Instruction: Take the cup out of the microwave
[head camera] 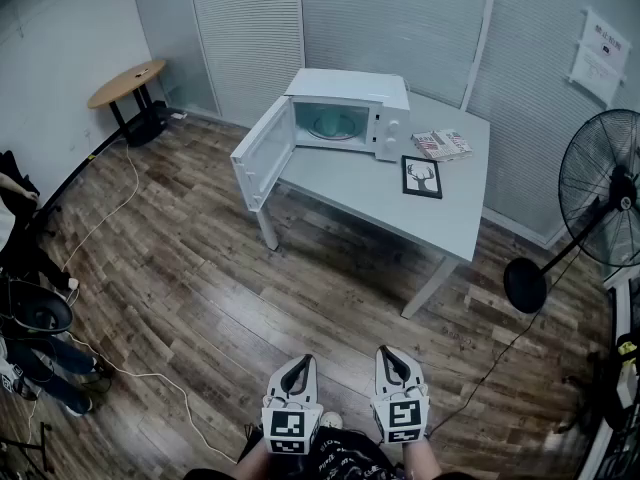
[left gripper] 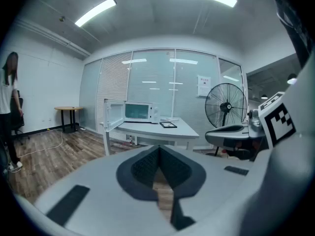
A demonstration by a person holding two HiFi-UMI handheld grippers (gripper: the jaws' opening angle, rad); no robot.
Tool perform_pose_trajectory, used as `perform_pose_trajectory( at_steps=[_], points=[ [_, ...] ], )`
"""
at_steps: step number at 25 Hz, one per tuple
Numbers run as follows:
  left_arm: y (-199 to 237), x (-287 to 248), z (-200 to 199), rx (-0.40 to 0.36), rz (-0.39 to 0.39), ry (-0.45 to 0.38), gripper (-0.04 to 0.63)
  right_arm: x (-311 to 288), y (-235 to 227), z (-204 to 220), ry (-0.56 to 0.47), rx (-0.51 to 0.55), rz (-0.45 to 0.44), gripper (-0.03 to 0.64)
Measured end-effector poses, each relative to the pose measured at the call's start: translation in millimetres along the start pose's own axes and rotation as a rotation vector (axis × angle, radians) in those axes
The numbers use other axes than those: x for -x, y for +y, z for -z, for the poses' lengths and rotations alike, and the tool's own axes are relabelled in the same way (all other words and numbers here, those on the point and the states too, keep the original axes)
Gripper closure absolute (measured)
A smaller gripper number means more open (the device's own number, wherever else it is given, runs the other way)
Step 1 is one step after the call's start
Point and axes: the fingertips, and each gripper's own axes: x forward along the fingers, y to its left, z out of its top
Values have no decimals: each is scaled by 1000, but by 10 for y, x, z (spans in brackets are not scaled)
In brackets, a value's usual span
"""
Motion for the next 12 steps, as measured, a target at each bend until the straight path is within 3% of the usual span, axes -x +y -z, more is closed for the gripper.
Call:
perform_pose_trajectory(
  at_steps=[12],
  points=[
    [-33,-60,42,41,1,-10,589,53,-5,-19,-23,8,-17,614]
  ],
)
